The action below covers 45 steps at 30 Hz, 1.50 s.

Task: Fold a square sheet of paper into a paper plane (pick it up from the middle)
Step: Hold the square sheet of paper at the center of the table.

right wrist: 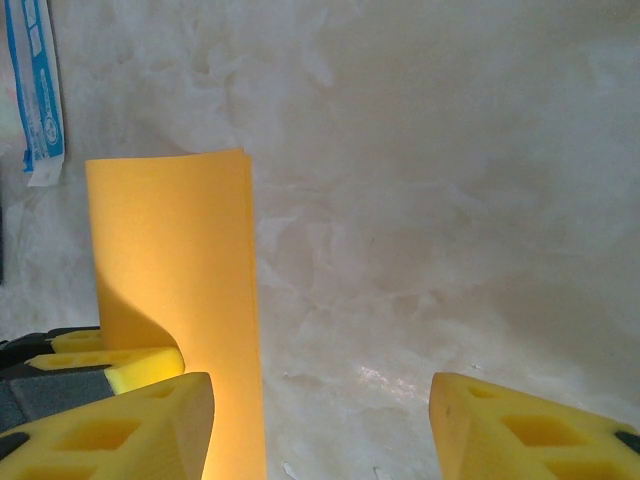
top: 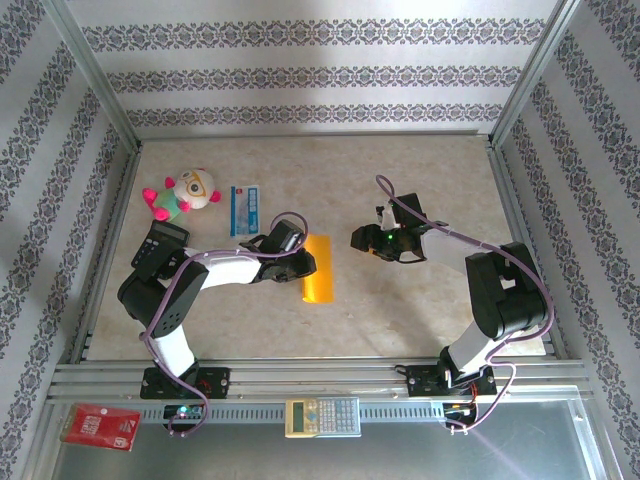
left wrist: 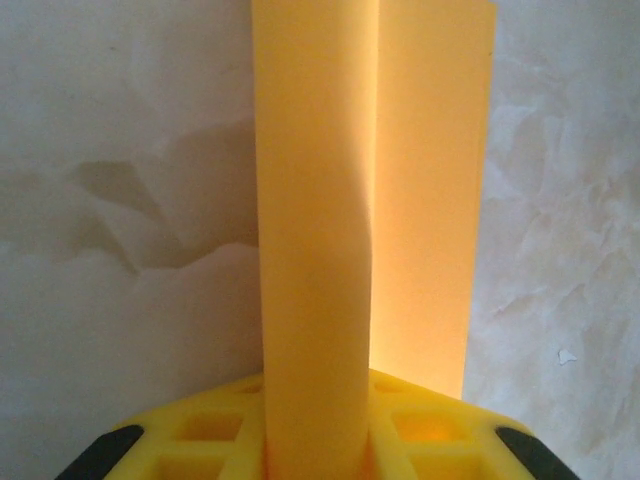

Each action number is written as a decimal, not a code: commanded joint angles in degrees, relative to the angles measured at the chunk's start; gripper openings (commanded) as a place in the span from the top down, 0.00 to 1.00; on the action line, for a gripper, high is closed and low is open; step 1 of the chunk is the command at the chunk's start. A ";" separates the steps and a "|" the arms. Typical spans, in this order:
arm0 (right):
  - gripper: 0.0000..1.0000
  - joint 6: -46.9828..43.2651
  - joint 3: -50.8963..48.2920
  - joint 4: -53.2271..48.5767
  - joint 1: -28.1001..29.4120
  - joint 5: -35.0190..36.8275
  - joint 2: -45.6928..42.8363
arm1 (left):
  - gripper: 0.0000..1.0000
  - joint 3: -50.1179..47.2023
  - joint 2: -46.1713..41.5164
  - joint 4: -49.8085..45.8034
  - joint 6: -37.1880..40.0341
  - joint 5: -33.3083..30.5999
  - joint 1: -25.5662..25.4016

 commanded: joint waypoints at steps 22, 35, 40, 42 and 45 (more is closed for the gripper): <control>0.41 -0.73 0.30 -0.76 0.48 -0.06 -0.83 | 0.73 0.35 3.46 -12.62 3.23 -8.54 0.99; 0.43 -0.76 0.49 -1.02 0.43 -0.08 -0.80 | 0.72 0.99 4.71 -13.61 3.92 -9.32 0.47; 0.44 -0.82 0.42 -1.13 0.48 -0.08 -0.83 | 0.72 1.13 4.96 -13.87 4.03 -9.34 0.33; 0.44 -0.83 0.49 -1.12 0.43 -0.17 -0.81 | 0.72 1.28 5.00 -14.09 4.02 -9.37 0.33; 0.44 -0.85 0.50 -1.19 0.43 -0.13 -0.83 | 0.72 1.11 5.14 -14.05 4.01 -9.47 0.24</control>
